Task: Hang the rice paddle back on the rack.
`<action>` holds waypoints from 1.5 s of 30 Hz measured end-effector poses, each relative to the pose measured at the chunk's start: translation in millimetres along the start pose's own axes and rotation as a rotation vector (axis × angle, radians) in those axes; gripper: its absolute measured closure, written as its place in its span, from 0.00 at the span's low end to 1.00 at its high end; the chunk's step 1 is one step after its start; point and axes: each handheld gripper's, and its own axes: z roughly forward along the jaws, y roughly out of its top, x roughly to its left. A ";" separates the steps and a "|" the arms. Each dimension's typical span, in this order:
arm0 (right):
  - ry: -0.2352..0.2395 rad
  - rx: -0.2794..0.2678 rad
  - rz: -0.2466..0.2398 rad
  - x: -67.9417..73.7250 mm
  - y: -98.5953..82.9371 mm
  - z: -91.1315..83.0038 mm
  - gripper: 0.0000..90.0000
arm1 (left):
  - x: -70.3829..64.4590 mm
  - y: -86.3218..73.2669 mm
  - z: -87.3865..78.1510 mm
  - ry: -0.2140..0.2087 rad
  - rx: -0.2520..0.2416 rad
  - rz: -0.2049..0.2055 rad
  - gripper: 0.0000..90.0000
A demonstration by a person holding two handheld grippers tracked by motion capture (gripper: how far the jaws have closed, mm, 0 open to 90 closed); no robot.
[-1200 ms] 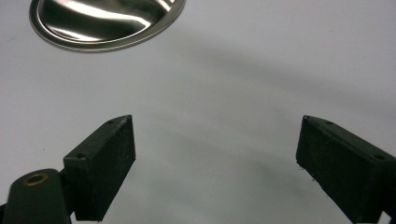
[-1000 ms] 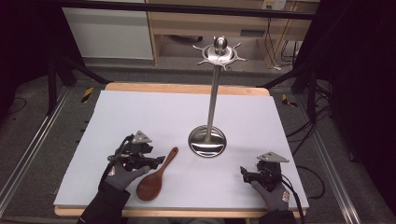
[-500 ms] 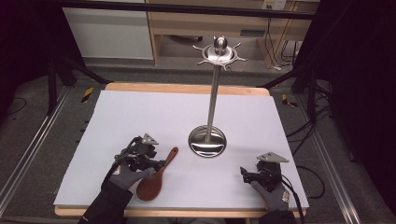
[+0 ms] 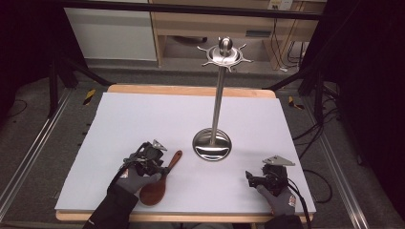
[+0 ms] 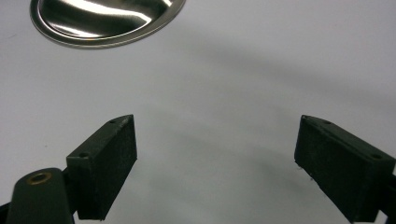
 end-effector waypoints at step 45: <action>0.022 0.010 0.013 -0.1 -0.2 0.8 0.14 | -5.3 10.6 13.8 0.012 0.147 0.047 0.79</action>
